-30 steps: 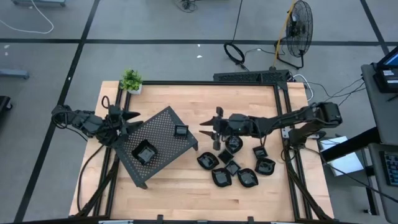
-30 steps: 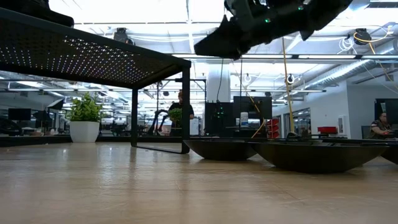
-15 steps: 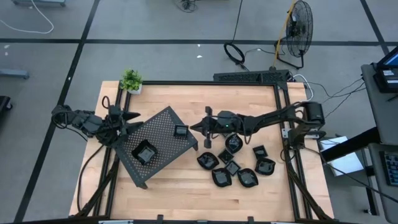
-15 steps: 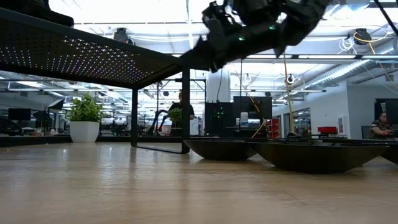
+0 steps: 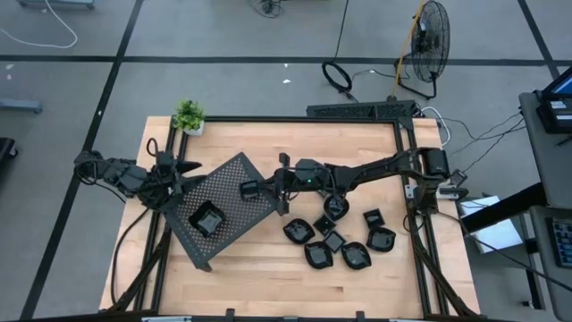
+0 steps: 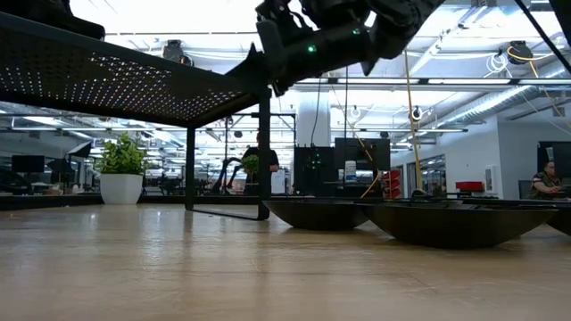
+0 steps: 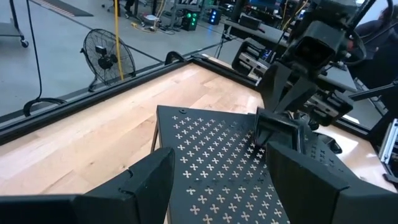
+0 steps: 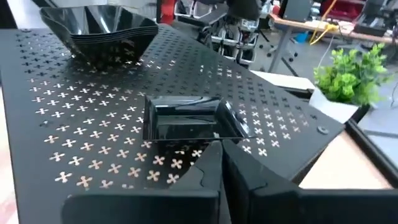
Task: Pick & Place Mini shaped plates
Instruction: Put the square plate on the shelf
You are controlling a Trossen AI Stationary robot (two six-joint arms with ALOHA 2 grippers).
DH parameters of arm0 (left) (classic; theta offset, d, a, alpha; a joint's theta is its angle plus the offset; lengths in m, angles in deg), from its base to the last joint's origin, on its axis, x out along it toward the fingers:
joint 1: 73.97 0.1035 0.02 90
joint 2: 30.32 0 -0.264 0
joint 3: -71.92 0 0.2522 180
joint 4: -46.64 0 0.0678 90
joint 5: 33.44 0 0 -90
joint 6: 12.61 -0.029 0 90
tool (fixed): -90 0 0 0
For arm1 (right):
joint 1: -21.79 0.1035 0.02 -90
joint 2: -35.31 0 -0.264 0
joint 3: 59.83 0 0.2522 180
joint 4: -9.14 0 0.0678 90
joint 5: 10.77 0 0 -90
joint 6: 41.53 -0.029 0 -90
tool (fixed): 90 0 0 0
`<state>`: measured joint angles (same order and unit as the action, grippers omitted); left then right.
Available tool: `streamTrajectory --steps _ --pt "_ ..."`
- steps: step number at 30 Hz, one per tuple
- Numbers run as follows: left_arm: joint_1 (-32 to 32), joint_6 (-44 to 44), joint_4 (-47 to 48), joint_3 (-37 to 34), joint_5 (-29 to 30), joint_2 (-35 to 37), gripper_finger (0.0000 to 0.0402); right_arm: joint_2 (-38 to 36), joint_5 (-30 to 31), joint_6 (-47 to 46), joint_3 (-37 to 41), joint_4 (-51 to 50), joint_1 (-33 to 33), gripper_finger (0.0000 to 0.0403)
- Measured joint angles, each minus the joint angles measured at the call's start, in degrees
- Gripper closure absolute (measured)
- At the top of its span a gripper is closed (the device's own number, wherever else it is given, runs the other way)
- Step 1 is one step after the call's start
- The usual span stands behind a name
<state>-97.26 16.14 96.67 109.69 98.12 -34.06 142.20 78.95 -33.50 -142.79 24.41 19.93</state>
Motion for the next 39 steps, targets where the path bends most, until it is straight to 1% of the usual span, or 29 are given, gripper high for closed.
streamTrajectory --steps 5,10,12,14,16,17,22,26,29,30,34,39 --pt "0.01 0.02 -0.02 0.0 -0.02 0.0 0.0146 0.78 0.12 2.34 -1.12 -0.89 -0.31 0.0402" --pt "0.0 0.0 0.01 0.0 -0.13 0.0 0.0146 -1.41 0.58 -0.3 -1.03 -5.78 1.39 0.0402" --pt "0.02 0.01 -0.04 0.0 -0.11 -0.01 0.0146 -2.45 2.1 -1.55 -1.03 -8.15 2.55 0.0402" --pt "0.0 0.02 -0.01 0.0 -0.11 0.01 0.0146 -2.57 3.23 -2.39 -1.03 -10.27 3.5 0.0402" --pt "0.0 0.02 0.02 0.0 -0.13 -0.01 0.0146 -2.58 3.02 -2.81 -0.98 -11.48 4.24 0.0402" --pt "0.01 0.01 -0.01 0.0 -0.11 -0.01 0.0146 -2.98 2.71 -2.77 -0.98 -11.94 4.7 0.0402" --pt "0.0 0.02 -0.04 0.0 -0.08 0.02 0.0146 -3.16 -3.04 -2.2 -1.02 -9.31 5.65 0.0402" --pt "0.02 0.02 -0.02 0.0 -0.09 0.02 0.0146 -3.16 -2.79 -1.65 -1.01 -6.38 4.34 0.0403" --pt "0.01 0.02 -0.03 0.0 -0.09 0.02 0.0146 -3.17 -3.0 -2.65 -1.01 -6.68 2.94 0.0403" --pt "0.01 0.01 0.01 0.0 -0.09 -0.01 0.0146 -3.14 -3.84 -3.55 -1.01 -7.07 2.53 0.0403" --pt "0.01 0.01 0.0 0.0 -0.1 -0.01 0.0146 -2.07 -10.33 -6.05 -1.03 -6.41 1.48 0.0403" --pt "0.02 0.02 -0.02 0.0 -0.08 0.0 0.0146 -1.82 -10.92 -5.79 -0.97 -5.89 1.57 0.0403"
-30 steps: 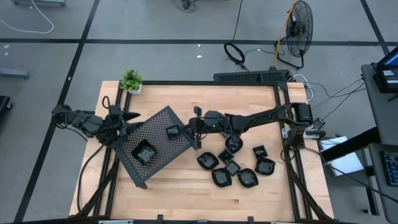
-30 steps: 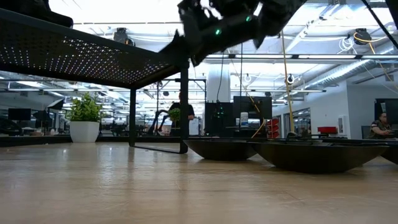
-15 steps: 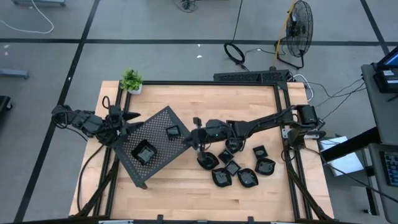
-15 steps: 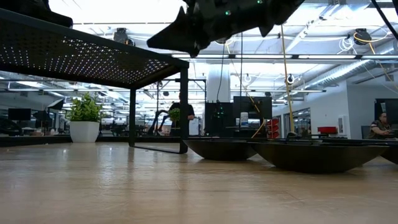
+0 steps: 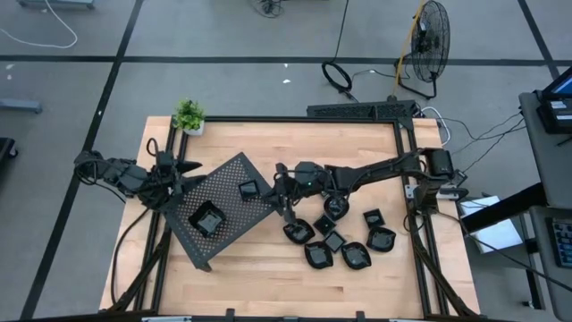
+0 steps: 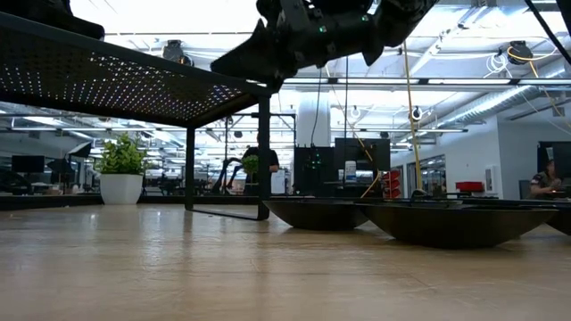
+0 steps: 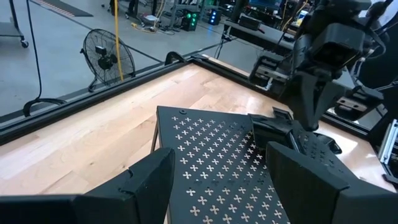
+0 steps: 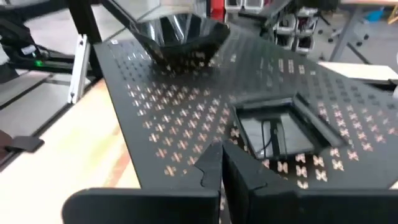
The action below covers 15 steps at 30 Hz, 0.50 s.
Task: Pick & Place Mini shaped plates
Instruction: Put the square plate on the shelf, then stack the square plate on top of the square plate on the shelf
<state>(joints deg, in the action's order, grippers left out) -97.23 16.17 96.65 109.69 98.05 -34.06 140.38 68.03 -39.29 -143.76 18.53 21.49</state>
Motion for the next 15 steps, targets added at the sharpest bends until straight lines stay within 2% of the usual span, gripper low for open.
streamTrajectory --steps 15 --pt "-0.01 0.0 0.02 0.0 -0.01 0.0 0.0146 0.4 1.58 -0.24 -0.02 1.94 -3.02 0.0403"
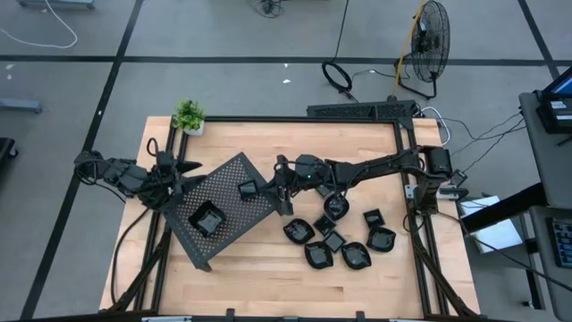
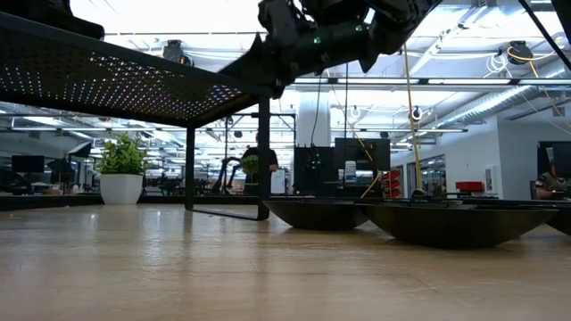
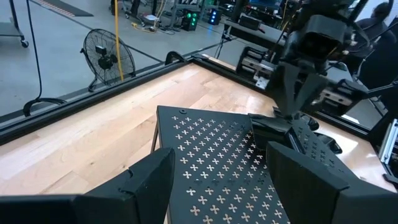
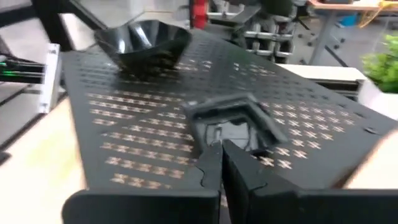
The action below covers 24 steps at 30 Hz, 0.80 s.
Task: Pick & Place Mini shaped plates
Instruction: Stack the square plate on top of the square plate on the shelf
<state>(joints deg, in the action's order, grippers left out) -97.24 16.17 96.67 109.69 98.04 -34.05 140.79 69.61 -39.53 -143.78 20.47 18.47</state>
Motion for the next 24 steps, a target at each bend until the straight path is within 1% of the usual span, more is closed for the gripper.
streamTrajectory --steps 6,9,12,14,18,21,24 --pt "-0.01 -0.02 -0.01 0.0 0.0 -0.02 0.0147 -0.32 9.53 2.95 0.0 -3.29 -0.47 0.0403" --pt "-0.01 -0.02 -0.02 0.0 0.0 0.01 0.0146 -5.06 12.44 3.23 0.12 -13.07 -0.16 0.0403" --pt "-0.01 -0.02 -0.02 0.0 -0.01 0.0 0.0146 -10.5 13.0 1.47 0.27 -23.28 0.63 0.0402" --pt "-0.01 -0.01 0.0 0.0 0.01 0.0 0.0146 -13.46 13.05 -0.25 2.55 -29.59 1.57 0.0398" --pt "0.01 0.0 -0.02 0.0 -0.18 0.01 0.0146 -18.7 13.13 -1.62 10.6 -29.77 3.56 0.0375" --pt "-0.01 0.0 -0.01 0.0 -0.5 0.01 0.0146 -21.69 17.38 -4.71 17.49 -26.81 4.6 0.0345" --pt "-0.01 0.0 -0.01 0.0 -1.03 -0.01 0.0146 -24.17 22.22 -7.99 23.96 -25.59 4.97 0.0306"
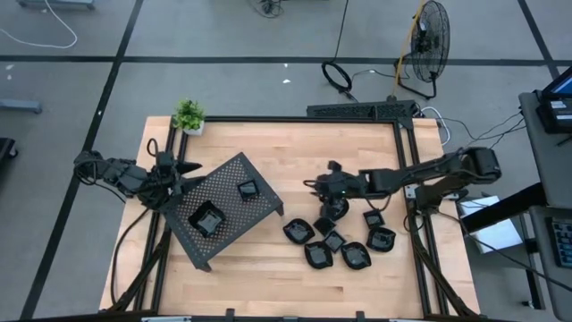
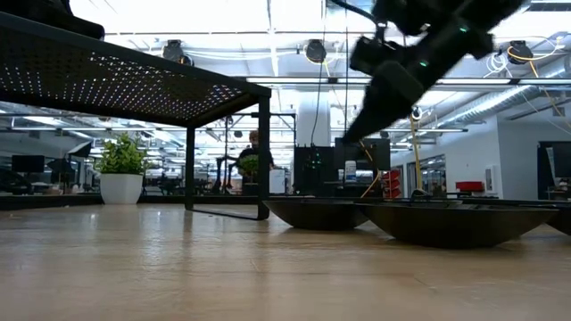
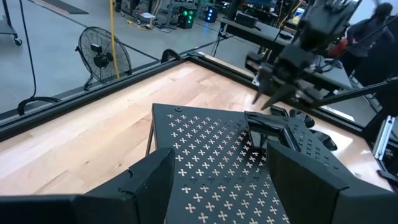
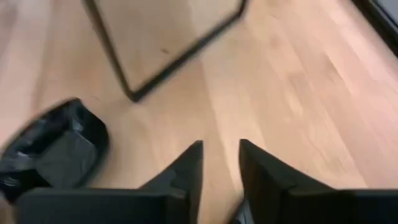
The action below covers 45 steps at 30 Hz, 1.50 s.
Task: Pick & Place Mini shaped plates
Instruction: Stack the square plate on top of the square plate on the shelf
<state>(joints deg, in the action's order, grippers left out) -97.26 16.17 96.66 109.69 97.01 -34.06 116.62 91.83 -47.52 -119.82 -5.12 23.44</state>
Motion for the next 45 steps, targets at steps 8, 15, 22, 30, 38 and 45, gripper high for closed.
streamTrajectory --steps 8,15,22,30,38,45 --pt "0.0 0.0 -0.03 0.0 -0.27 0.01 0.0146 -2.94 2.61 -7.85 9.68 1.15 -5.85 0.0228" --pt "0.0 -0.02 -0.01 0.0 -0.35 -0.01 0.0146 -1.92 2.33 -9.56 13.44 4.59 -11.35 0.023" --pt "0.0 0.0 -0.01 0.0 -0.46 -0.01 0.0146 -1.53 -3.72 -11.62 15.56 7.74 -12.55 0.0245" --pt "0.0 0.0 -0.01 0.0 -0.96 -0.01 0.0146 1.8 -3.88 -11.59 16.34 9.3 -12.58 0.0248" --pt "0.02 0.0 -0.01 0.0 -1.24 -0.01 0.0146 6.62 -6.39 -11.5 16.23 15.76 -12.56 0.0249" --pt "0.02 0.0 -0.01 0.0 -1.47 0.01 0.0146 6.66 -6.47 -10.93 16.23 16.18 -12.56 0.0289"
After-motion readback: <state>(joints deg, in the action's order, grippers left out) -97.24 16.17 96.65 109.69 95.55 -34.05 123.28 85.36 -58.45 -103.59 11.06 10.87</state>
